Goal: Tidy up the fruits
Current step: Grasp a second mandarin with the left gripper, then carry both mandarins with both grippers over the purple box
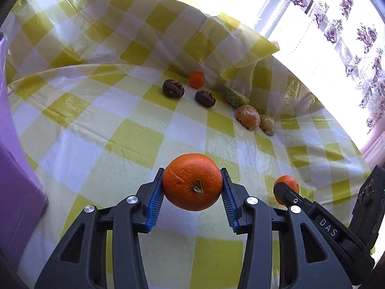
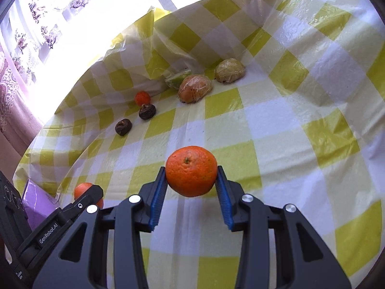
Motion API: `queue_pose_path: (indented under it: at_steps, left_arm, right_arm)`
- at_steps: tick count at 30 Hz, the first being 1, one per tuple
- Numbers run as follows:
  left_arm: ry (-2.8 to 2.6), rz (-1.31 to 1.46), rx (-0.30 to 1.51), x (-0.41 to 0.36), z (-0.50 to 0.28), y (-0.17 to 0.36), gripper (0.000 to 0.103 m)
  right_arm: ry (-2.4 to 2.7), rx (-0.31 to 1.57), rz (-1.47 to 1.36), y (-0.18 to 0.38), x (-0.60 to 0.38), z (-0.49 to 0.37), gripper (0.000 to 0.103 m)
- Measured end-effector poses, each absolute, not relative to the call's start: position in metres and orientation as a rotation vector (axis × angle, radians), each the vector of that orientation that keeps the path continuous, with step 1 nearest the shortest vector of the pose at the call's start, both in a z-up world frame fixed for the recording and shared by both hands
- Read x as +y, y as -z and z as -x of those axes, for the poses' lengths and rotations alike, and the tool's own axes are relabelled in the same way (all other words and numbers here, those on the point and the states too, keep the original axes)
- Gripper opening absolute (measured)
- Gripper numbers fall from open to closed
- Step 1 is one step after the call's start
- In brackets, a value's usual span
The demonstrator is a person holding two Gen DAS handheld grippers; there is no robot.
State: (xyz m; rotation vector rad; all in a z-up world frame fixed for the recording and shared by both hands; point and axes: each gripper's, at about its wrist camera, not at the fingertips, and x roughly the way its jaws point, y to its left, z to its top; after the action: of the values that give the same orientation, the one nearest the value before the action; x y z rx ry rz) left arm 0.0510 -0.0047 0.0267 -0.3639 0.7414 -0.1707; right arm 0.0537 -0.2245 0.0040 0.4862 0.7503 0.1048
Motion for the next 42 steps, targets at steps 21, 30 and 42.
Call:
queue_pose_path:
  at_steps: [21,30,42]
  left_arm:
    - [0.202,0.286,0.69,0.018,0.073,-0.031,0.043]
    - [0.207,0.191,0.581,0.019,0.119,-0.04,0.043]
    - [0.005,0.038,0.187,0.042,0.2,-0.1,0.043]
  right_arm:
    - [-0.268,0.784,-0.401,-0.005,-0.172,0.071,0.041]
    - [-0.305,0.729,-0.29,-0.016,-0.152,0.115,0.041]
    - [-0.327,0.398,-0.108,-0.068,-0.109,0.17,0.041]
